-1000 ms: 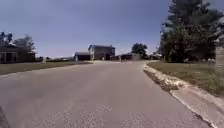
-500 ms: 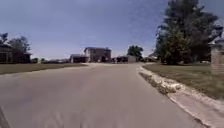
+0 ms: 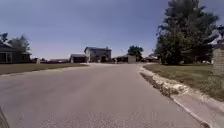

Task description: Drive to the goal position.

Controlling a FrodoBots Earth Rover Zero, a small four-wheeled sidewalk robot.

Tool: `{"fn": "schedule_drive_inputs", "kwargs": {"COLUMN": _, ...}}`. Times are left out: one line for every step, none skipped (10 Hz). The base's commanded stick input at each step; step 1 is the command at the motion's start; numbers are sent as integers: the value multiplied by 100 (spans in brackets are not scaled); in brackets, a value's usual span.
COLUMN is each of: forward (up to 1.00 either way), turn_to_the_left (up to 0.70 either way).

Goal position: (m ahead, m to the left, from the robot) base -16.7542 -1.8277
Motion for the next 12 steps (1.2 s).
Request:
{"fn": "schedule_drive_inputs", "kwargs": {"forward": 0, "turn_to_the_left": 70}}
{"fn": "schedule_drive_inputs", "kwargs": {"forward": 0, "turn_to_the_left": 70}}
{"fn": "schedule_drive_inputs", "kwargs": {"forward": 0, "turn_to_the_left": 70}}
{"fn": "schedule_drive_inputs", "kwargs": {"forward": 0, "turn_to_the_left": 70}}
{"fn": "schedule_drive_inputs", "kwargs": {"forward": 0, "turn_to_the_left": 70}}
{"fn": "schedule_drive_inputs", "kwargs": {"forward": 0, "turn_to_the_left": 70}}
{"fn": "schedule_drive_inputs", "kwargs": {"forward": 0, "turn_to_the_left": 70}}
{"fn": "schedule_drive_inputs", "kwargs": {"forward": 0, "turn_to_the_left": 70}}
{"fn": "schedule_drive_inputs", "kwargs": {"forward": 0, "turn_to_the_left": 70}}
{"fn": "schedule_drive_inputs", "kwargs": {"forward": 0, "turn_to_the_left": 70}}
{"fn": "schedule_drive_inputs", "kwargs": {"forward": 0, "turn_to_the_left": 70}}
{"fn": "schedule_drive_inputs", "kwargs": {"forward": 0, "turn_to_the_left": 70}}
